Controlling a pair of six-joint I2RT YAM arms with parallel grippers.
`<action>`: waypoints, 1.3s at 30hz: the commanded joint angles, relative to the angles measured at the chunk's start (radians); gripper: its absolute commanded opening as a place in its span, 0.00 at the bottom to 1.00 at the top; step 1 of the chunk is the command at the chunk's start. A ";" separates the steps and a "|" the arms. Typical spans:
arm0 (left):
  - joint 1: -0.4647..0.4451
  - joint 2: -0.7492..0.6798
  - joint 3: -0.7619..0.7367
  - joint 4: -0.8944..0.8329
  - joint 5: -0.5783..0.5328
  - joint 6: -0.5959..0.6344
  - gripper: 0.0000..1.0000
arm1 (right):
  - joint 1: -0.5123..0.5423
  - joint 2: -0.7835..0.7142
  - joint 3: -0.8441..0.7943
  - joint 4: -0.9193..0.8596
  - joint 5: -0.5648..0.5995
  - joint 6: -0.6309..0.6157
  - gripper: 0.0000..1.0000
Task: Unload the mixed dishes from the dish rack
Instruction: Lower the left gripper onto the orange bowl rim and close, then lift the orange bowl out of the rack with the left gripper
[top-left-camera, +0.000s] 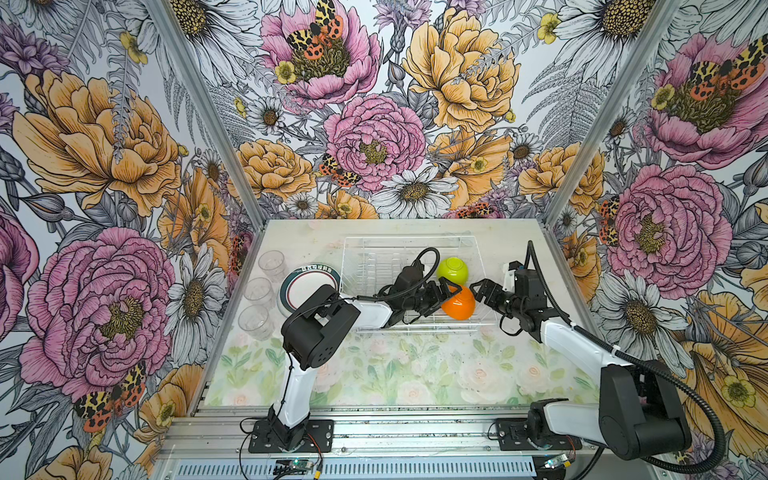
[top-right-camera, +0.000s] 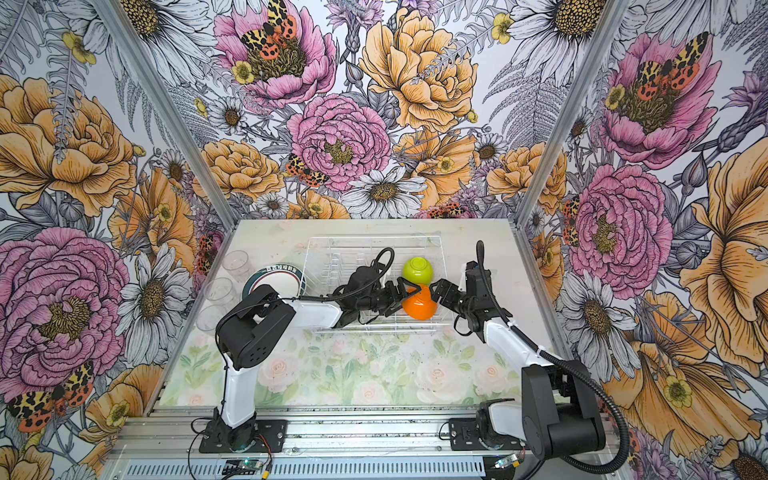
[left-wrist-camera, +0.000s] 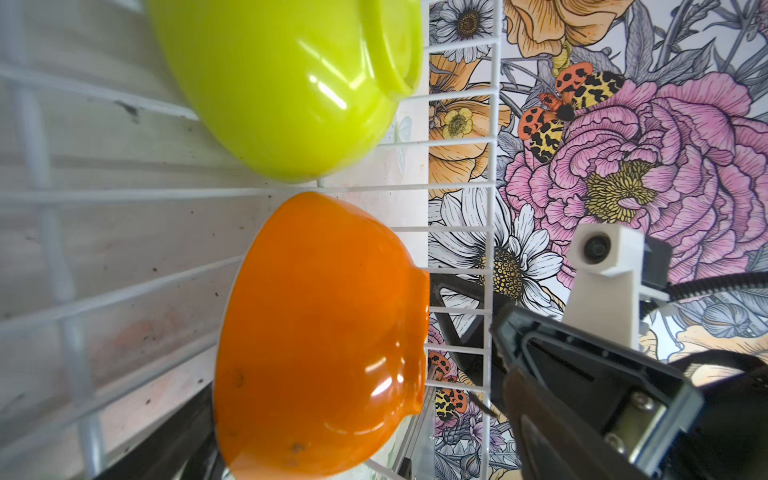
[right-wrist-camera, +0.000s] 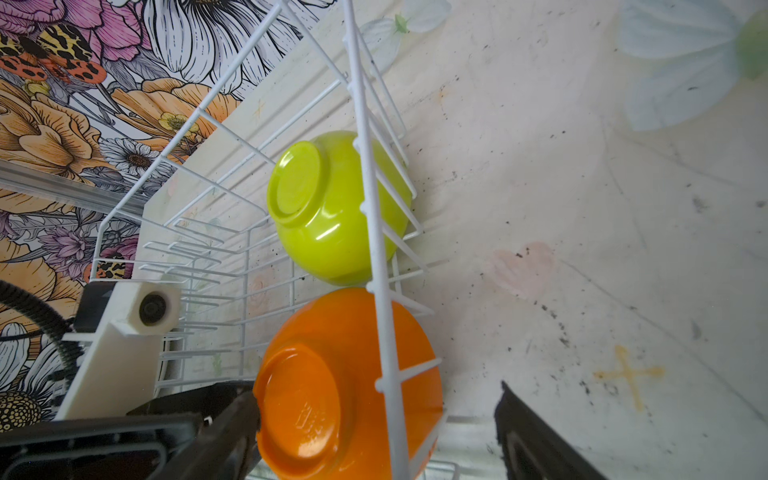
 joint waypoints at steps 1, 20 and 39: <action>-0.010 0.015 0.015 0.109 0.025 -0.028 0.91 | -0.002 -0.004 -0.010 0.022 0.006 0.001 0.90; -0.021 0.074 0.038 0.294 0.019 -0.090 0.37 | -0.004 0.010 0.003 0.019 0.020 -0.001 0.90; -0.020 0.042 0.125 0.159 0.064 0.018 0.00 | -0.006 -0.002 0.013 0.013 0.028 -0.002 0.90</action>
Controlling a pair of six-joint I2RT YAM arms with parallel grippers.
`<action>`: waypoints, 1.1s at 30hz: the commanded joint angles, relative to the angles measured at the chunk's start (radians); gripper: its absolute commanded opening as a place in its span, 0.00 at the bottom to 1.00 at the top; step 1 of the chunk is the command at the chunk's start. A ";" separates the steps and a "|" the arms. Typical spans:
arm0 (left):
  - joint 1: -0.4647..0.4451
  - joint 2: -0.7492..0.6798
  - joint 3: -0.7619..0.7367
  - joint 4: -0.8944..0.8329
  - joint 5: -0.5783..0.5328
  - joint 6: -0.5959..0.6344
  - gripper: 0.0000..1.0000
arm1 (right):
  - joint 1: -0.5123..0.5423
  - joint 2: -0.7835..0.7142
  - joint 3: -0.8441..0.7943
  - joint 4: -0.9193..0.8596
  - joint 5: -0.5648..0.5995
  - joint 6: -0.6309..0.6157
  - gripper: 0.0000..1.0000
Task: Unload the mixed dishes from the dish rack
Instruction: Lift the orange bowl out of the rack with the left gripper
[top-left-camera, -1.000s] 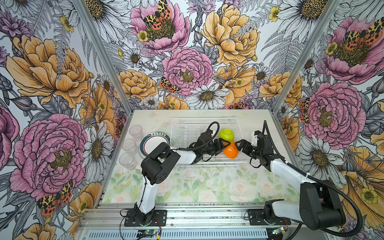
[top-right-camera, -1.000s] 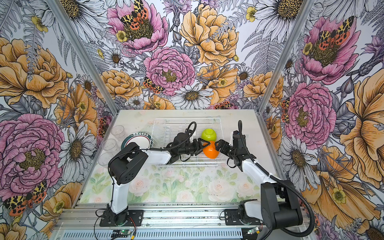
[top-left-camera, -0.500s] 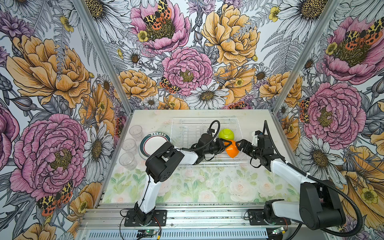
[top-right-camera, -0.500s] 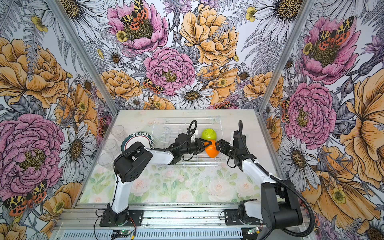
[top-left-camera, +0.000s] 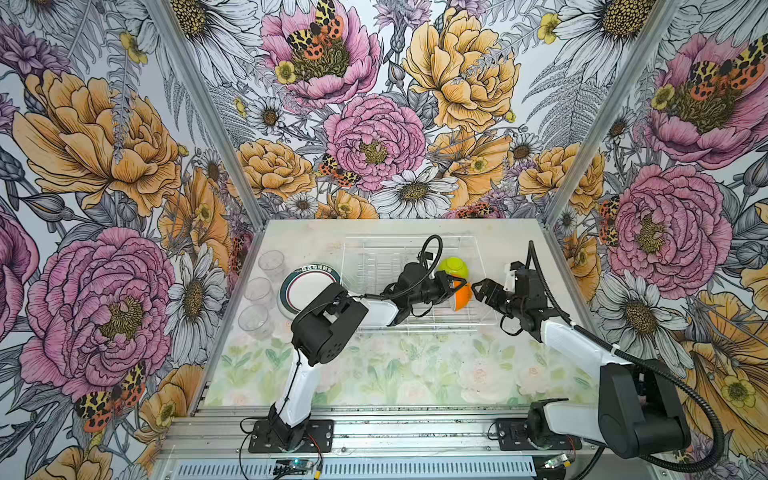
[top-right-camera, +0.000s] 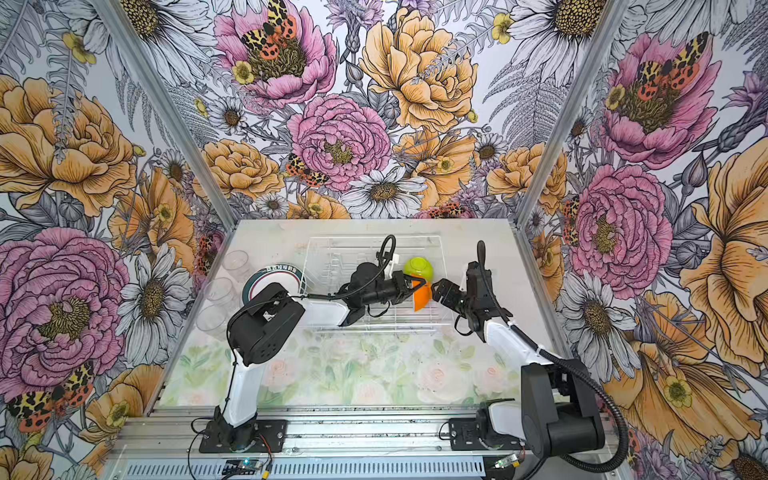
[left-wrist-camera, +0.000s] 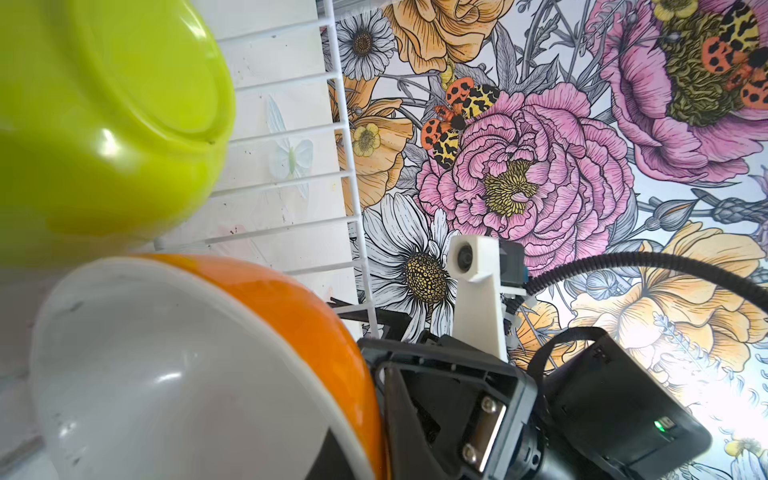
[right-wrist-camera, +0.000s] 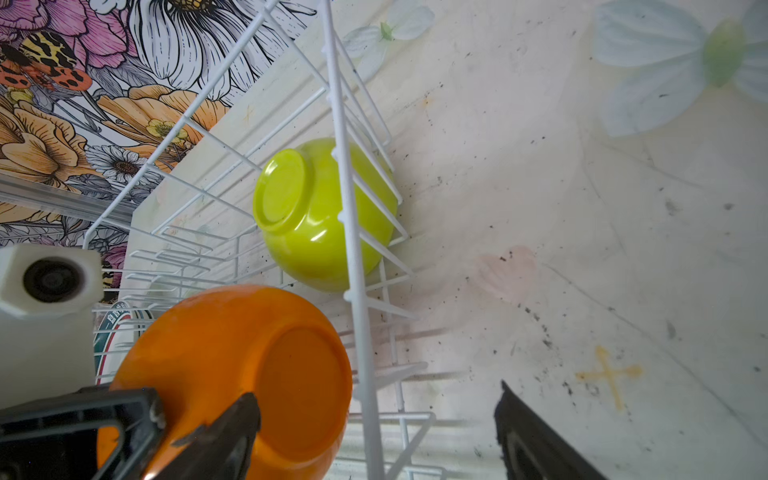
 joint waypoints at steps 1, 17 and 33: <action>-0.007 -0.042 0.043 -0.076 0.032 0.083 0.00 | -0.002 -0.008 0.014 0.014 0.006 -0.002 0.90; 0.024 -0.384 0.166 -0.734 -0.164 0.571 0.00 | -0.007 -0.007 0.012 0.013 0.020 0.000 0.90; 0.202 -0.806 0.001 -1.039 -0.377 0.693 0.00 | -0.011 -0.024 0.023 0.018 -0.004 0.006 0.90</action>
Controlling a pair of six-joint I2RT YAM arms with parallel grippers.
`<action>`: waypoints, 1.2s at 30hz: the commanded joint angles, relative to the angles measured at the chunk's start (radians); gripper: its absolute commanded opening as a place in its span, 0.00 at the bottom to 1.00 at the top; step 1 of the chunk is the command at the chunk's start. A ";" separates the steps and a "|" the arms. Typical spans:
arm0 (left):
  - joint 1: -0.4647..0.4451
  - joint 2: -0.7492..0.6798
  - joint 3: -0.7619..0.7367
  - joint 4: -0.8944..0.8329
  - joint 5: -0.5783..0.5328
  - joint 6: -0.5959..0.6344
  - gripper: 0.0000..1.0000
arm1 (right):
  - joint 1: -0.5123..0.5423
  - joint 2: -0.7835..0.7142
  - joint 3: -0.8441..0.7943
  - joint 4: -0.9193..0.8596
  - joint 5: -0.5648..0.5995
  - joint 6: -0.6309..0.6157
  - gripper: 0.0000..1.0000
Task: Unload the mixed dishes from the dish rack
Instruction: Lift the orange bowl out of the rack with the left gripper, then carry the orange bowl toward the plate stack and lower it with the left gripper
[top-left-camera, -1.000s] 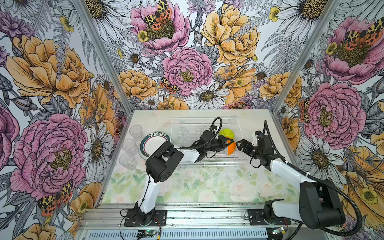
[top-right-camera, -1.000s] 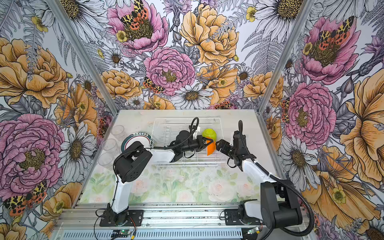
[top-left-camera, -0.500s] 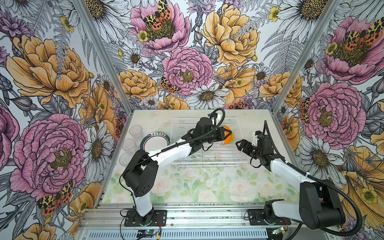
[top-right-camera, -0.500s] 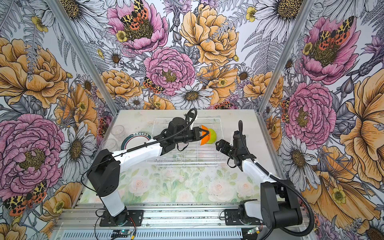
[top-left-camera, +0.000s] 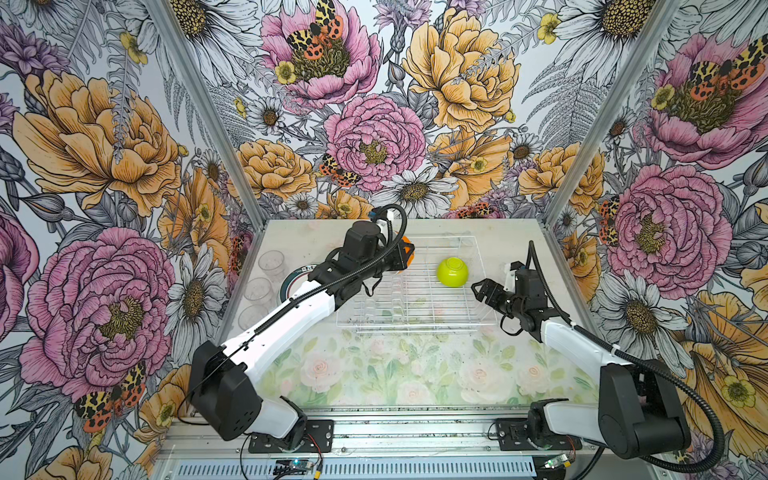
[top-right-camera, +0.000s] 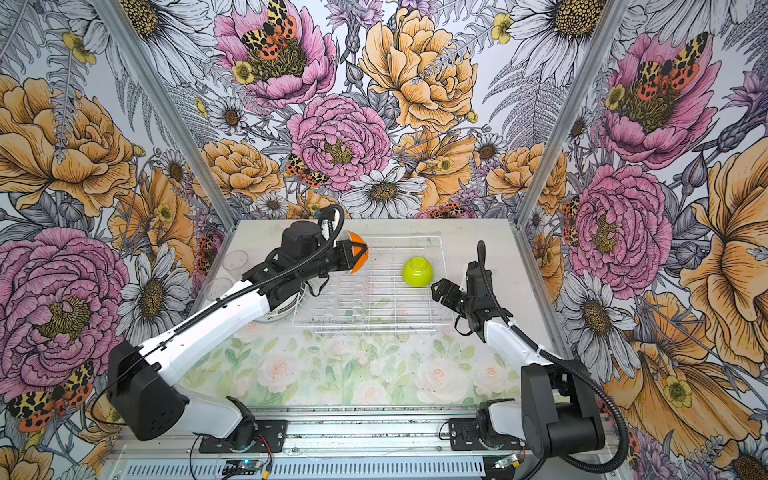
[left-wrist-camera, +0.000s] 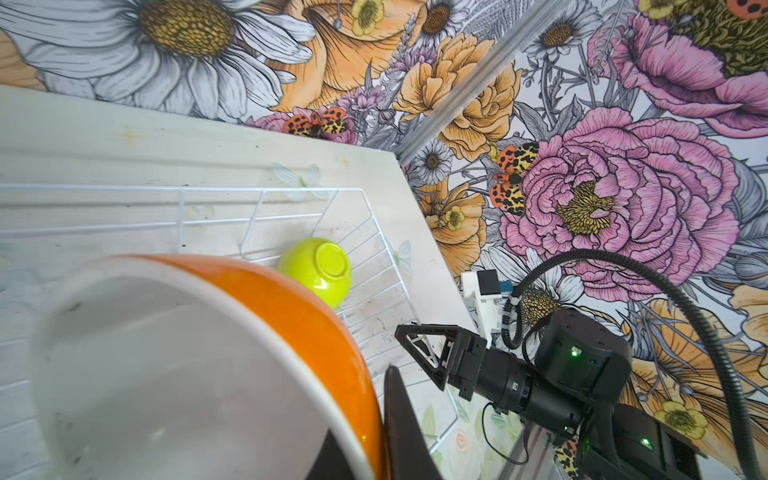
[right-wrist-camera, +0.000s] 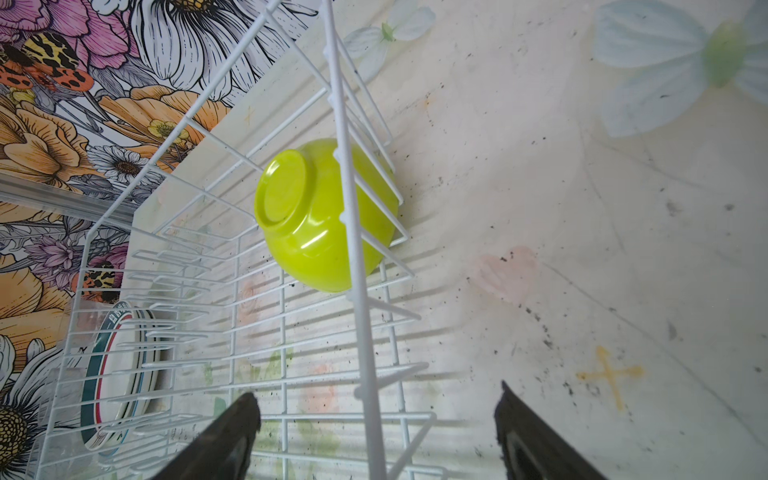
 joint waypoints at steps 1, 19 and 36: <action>0.046 -0.113 -0.068 -0.076 -0.077 0.041 0.00 | -0.005 -0.022 0.023 0.019 -0.002 0.006 0.90; 0.297 -0.491 -0.340 -0.482 -0.159 0.062 0.00 | -0.006 -0.026 -0.006 0.030 0.010 0.005 0.90; 0.364 -0.428 -0.500 -0.507 -0.194 0.075 0.00 | -0.009 -0.026 -0.015 0.028 0.011 -0.009 0.90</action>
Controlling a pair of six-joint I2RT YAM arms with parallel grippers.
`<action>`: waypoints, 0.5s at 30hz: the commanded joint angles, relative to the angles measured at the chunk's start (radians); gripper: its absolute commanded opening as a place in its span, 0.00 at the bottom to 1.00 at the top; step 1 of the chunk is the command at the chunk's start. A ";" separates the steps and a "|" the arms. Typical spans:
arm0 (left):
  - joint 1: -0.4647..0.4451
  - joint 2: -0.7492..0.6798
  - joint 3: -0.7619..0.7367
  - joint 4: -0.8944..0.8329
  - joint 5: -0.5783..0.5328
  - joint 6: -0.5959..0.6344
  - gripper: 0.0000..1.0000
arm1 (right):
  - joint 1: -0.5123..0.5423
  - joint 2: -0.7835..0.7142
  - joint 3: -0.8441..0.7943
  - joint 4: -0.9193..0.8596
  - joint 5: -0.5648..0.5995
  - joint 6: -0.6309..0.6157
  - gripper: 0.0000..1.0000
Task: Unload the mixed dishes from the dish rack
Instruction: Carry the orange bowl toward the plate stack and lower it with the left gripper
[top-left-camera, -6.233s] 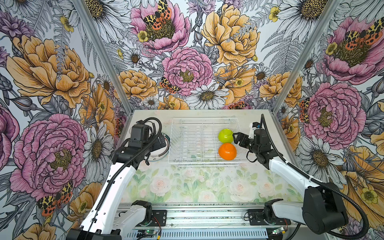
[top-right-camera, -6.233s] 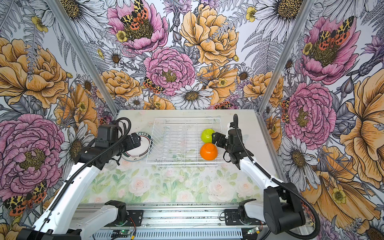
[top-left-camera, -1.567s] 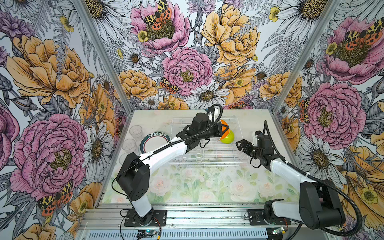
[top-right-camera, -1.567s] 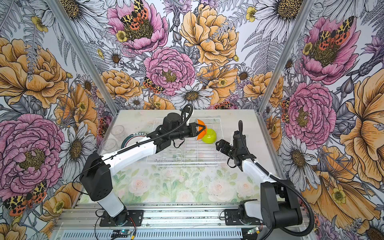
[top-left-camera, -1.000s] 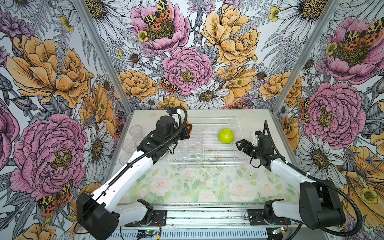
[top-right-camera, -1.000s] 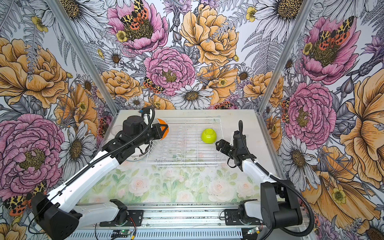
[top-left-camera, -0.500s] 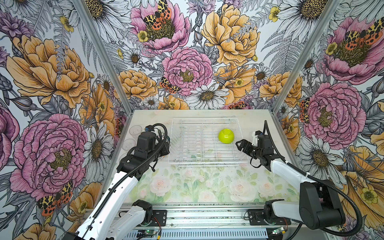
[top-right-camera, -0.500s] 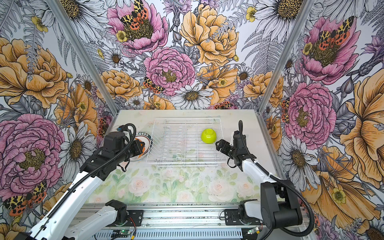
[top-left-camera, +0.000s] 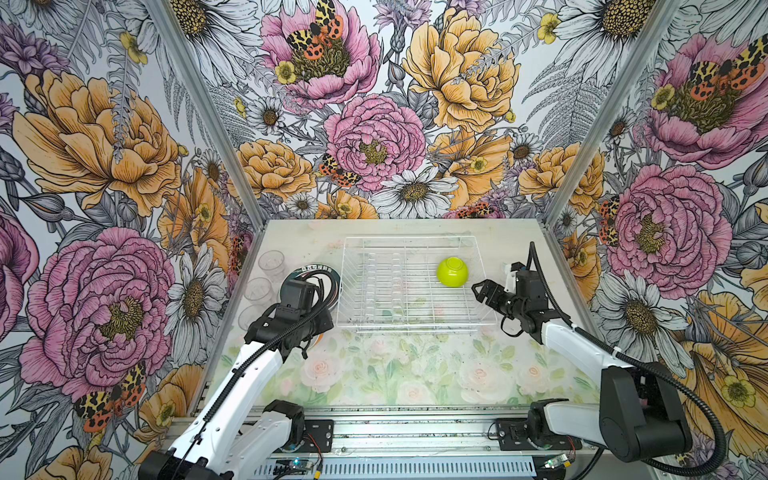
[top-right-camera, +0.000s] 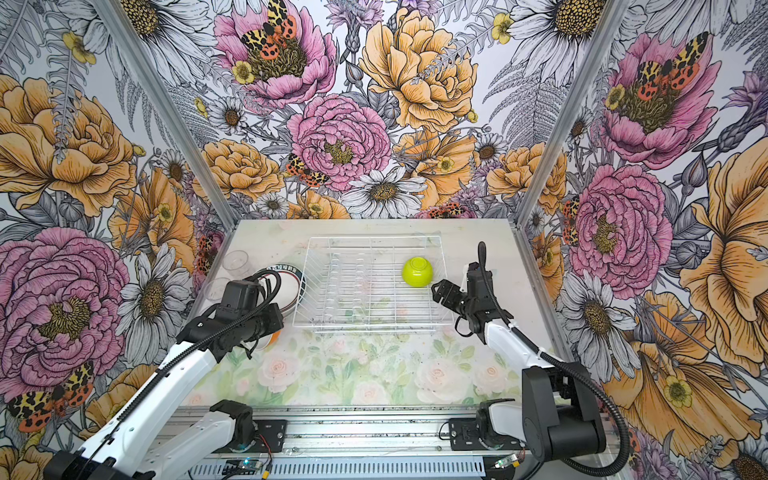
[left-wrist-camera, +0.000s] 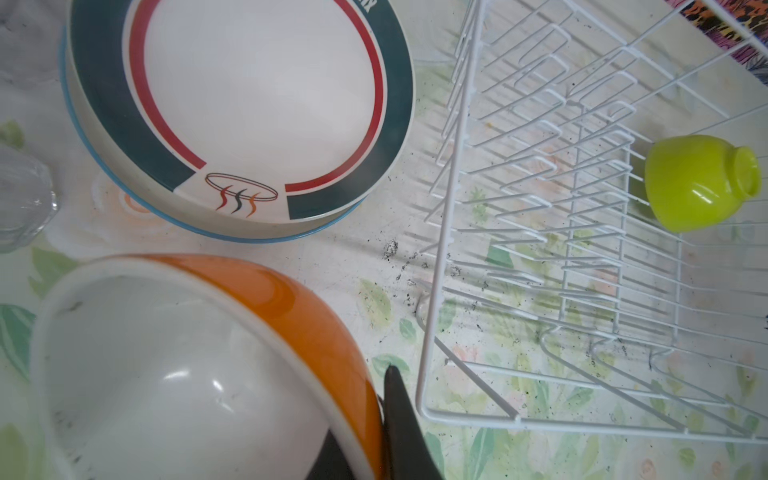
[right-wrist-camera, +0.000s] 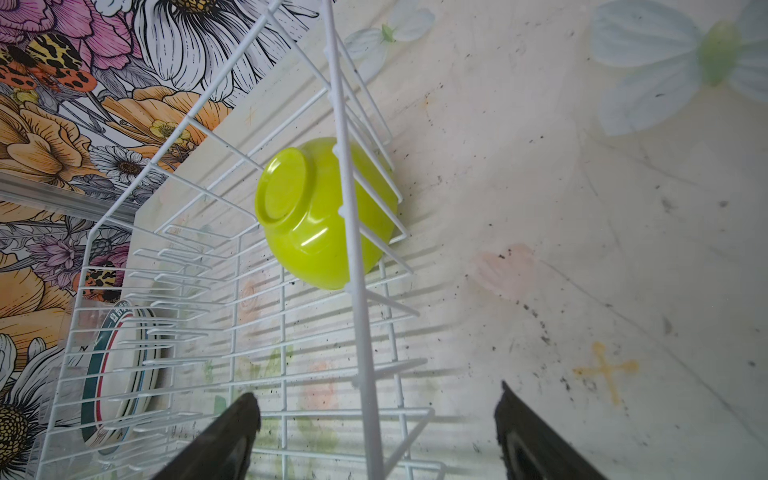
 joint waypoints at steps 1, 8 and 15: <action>0.010 0.015 -0.004 0.015 -0.033 0.026 0.00 | -0.009 -0.009 -0.003 0.022 0.010 -0.007 0.90; 0.012 0.090 0.002 0.015 -0.039 0.025 0.02 | -0.009 0.000 -0.010 0.022 0.015 -0.003 0.90; 0.026 0.129 0.002 0.016 -0.031 0.018 0.04 | -0.017 0.002 -0.011 0.022 0.011 -0.005 0.90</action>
